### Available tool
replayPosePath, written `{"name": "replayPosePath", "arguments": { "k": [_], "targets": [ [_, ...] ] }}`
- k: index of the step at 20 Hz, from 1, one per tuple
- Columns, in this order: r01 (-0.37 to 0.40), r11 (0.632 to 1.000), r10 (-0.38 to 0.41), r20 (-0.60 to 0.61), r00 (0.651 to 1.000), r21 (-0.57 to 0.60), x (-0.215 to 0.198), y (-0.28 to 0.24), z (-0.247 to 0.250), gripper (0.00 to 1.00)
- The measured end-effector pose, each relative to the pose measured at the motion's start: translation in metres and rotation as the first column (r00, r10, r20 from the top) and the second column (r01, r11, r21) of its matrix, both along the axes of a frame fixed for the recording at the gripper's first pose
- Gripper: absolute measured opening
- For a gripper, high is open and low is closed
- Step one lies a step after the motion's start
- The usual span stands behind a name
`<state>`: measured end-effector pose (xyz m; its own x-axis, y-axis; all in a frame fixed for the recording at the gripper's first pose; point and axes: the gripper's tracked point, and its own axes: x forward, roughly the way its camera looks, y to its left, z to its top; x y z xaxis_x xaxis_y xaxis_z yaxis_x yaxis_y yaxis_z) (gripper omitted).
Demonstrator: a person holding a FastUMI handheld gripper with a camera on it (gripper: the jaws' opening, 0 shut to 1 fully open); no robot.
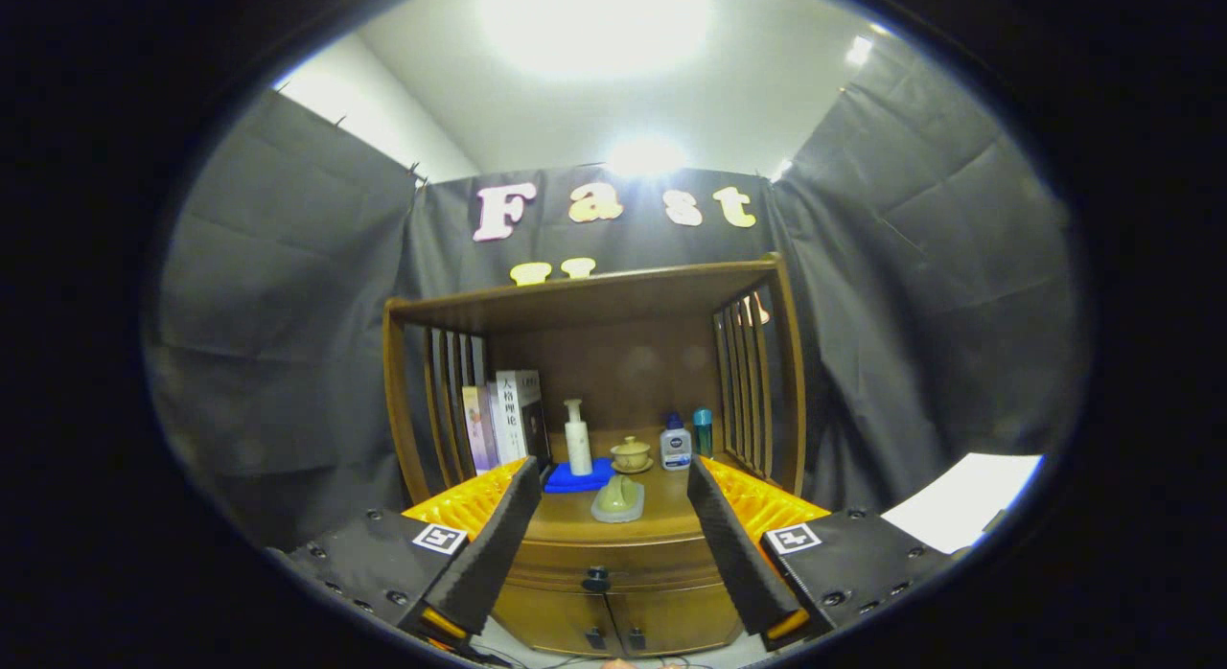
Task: Pull open the drawer, take out the items inside it, and place them on the countertop above the cabinet.
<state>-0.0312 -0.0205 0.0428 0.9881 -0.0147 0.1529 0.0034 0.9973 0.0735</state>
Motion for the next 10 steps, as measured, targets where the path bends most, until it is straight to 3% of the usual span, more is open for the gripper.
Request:
{"name": "replayPosePath", "arguments": {
  "k": [4, 10],
  "targets": [
    [0.001, 0.999, 0.000, 0.007, 1.000, -0.039, -0.0075, -0.0103, 0.0017, 0.98],
    [-0.048, 0.999, 0.049, -0.015, 0.999, 0.021, -0.0037, -0.0040, -0.0056, 0.98]
  ]
}}
